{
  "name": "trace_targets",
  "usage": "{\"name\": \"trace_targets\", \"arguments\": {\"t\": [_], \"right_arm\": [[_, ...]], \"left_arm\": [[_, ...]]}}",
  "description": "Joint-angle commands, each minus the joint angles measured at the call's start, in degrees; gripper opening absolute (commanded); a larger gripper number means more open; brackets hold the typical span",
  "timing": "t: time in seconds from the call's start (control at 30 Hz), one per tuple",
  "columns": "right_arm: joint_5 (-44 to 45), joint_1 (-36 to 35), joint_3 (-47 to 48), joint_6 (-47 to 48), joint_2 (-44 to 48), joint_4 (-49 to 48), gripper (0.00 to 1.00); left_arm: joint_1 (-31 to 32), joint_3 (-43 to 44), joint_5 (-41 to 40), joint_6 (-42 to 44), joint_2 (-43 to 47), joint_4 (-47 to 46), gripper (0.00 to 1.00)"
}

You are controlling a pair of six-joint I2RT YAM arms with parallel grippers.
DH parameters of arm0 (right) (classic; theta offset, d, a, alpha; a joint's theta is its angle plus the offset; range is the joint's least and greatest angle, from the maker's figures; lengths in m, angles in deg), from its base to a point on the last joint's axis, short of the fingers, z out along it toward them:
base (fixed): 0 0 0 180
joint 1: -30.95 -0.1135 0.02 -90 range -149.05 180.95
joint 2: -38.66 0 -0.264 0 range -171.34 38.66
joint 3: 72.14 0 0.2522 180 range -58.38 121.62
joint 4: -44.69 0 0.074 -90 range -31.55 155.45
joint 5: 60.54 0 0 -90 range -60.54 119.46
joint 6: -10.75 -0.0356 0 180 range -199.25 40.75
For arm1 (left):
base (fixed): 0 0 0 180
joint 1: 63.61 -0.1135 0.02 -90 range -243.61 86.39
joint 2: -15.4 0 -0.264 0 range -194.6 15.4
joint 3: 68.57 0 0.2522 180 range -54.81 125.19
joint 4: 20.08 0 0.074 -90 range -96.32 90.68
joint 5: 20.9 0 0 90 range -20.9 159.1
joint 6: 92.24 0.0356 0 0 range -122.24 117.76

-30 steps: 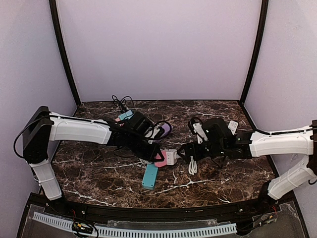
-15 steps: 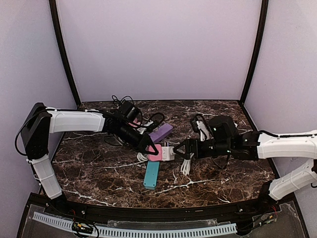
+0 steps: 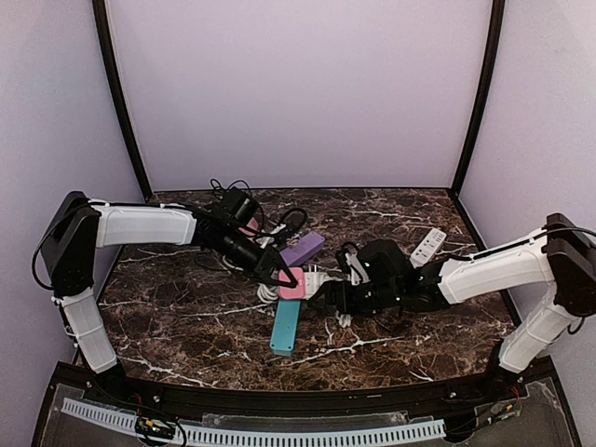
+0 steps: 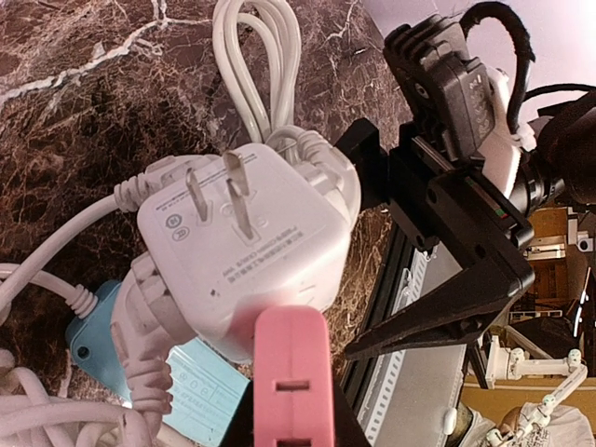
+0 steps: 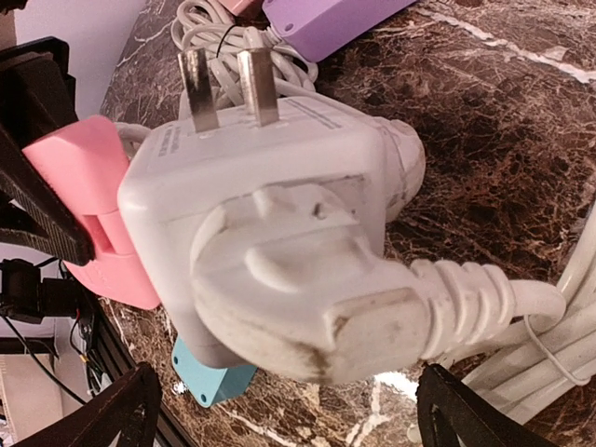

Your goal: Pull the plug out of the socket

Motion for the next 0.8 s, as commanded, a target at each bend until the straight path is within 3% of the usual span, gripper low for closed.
{"name": "trace_targets", "arguments": {"t": [0.0,0.17,0.77], "right_arm": [[0.17,0.46,1.49,-1.62,-1.79,-6.11,0.93],[1.79,0.68,0.02,-1.36,-3.14,-12.36,0.89],[3.29,1.97,-1.25,1.9,-5.22,-16.67,0.72]], "left_arm": [[-0.48,-0.33,5.98,1.7,2.22,-4.89,0.01],[-0.43,-0.73,5.94,1.65,2.41,-4.89,0.01],[-0.42,-0.23,6.12,2.73,2.34,-3.37,0.01]]}}
